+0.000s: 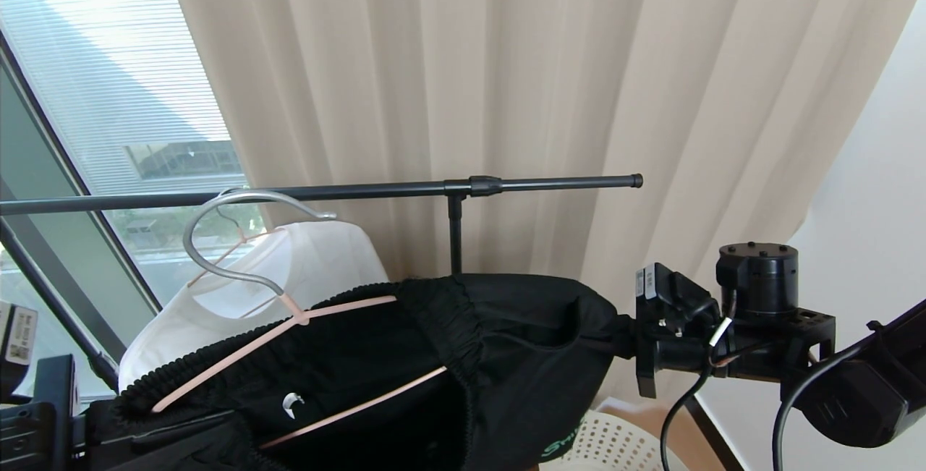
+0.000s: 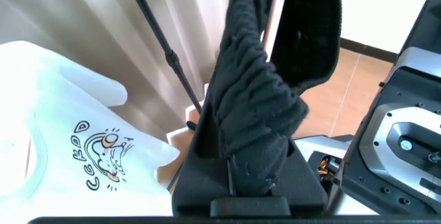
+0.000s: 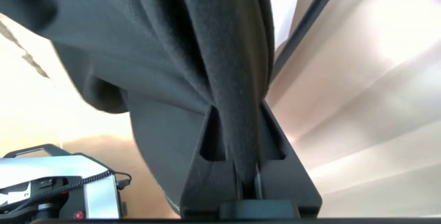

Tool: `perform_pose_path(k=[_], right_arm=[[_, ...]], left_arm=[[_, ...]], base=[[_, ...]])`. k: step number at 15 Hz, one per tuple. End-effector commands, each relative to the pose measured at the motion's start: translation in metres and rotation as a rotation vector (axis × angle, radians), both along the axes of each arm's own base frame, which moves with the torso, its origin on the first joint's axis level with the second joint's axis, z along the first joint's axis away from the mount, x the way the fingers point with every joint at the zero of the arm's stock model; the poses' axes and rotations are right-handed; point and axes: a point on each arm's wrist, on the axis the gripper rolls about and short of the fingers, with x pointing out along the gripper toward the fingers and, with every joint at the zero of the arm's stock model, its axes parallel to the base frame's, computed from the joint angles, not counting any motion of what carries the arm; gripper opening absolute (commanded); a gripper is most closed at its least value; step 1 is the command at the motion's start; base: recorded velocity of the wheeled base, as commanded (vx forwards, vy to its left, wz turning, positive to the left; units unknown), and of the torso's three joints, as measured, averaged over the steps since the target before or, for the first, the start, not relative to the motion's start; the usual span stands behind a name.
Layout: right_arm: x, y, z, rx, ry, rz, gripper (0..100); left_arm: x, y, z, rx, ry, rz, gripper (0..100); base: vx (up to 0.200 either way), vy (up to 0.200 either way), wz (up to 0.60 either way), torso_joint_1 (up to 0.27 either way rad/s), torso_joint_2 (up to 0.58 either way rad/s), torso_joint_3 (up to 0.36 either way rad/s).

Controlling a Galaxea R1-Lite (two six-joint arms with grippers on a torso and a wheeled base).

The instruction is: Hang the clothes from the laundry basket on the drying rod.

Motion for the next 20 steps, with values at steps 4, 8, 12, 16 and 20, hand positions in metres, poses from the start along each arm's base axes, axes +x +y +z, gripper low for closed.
perform_pose_path(k=[4, 8, 12, 16, 20], right_arm=[[-0.005, 0.001, -0.002, -0.005, 0.005, 0.007, 100], [-0.013, 0.001, 0.013, 0.007, -0.045, 0.023, 100], [-0.018, 0.005, 0.029, 0.044, -0.058, 0.022, 100], [-0.028, 0.019, 0.053, 0.124, -0.004, -0.054, 100], [-0.028, 0.022, 0.055, 0.128, -0.005, -0.06, 100]], left_arm=[[0.0, 0.002, -0.002, -0.01, 0.02, 0.027, 0], [0.001, 0.006, -0.007, -0.025, 0.07, 0.121, 0], [0.004, 0.017, -0.014, -0.034, 0.111, 0.24, 0], [0.012, 0.027, -0.019, -0.069, 0.185, 0.358, 0], [0.026, 0.039, -0.029, -0.073, 0.266, 0.454, 0]], base=[[0.0, 0.0, 0.0, 0.0, 0.0, 0.0], [0.0, 0.0, 0.0, 0.0, 0.0, 0.0], [0.0, 0.0, 0.0, 0.0, 0.0, 0.0], [0.0, 0.0, 0.0, 0.0, 0.0, 0.0], [0.0, 0.0, 0.0, 0.0, 0.0, 0.0]])
